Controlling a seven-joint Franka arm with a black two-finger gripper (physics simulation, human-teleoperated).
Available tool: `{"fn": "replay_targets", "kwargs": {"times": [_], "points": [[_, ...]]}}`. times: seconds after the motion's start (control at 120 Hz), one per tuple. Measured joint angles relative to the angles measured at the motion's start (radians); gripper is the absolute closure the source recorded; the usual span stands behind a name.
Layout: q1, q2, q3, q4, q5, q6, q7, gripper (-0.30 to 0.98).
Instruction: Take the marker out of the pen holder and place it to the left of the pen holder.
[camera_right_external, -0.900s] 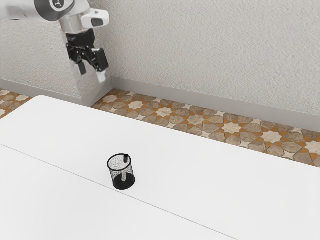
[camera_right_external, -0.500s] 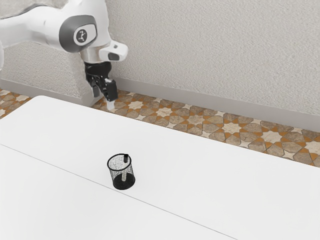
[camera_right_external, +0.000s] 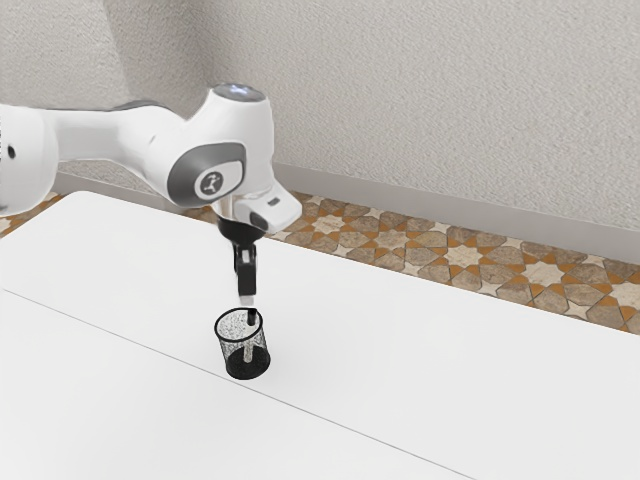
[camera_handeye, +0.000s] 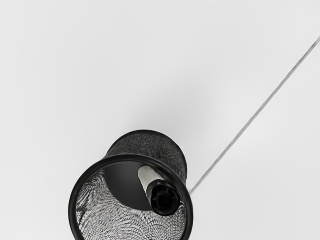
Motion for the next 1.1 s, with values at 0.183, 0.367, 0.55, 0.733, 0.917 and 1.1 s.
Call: {"fn": "replay_targets", "kwargs": {"times": [0.183, 0.367, 0.55, 0.733, 0.917, 1.1], "points": [[0.001, 0.012, -0.003, -0.037, 0.006, 0.051, 0.069, 0.01], [0.005, 0.078, -0.002, -0.043, 0.013, 0.081, 0.12, 0.01], [-0.002, 0.111, -0.001, -0.043, 0.033, 0.108, 0.157, 0.05], [-0.001, 0.127, -0.001, -0.044, 0.041, 0.119, 0.182, 0.39], [-0.003, 0.131, -0.001, -0.043, 0.048, 0.123, 0.197, 0.64], [-0.003, 0.096, 0.0, -0.042, 0.058, 0.111, 0.203, 0.72]]}}
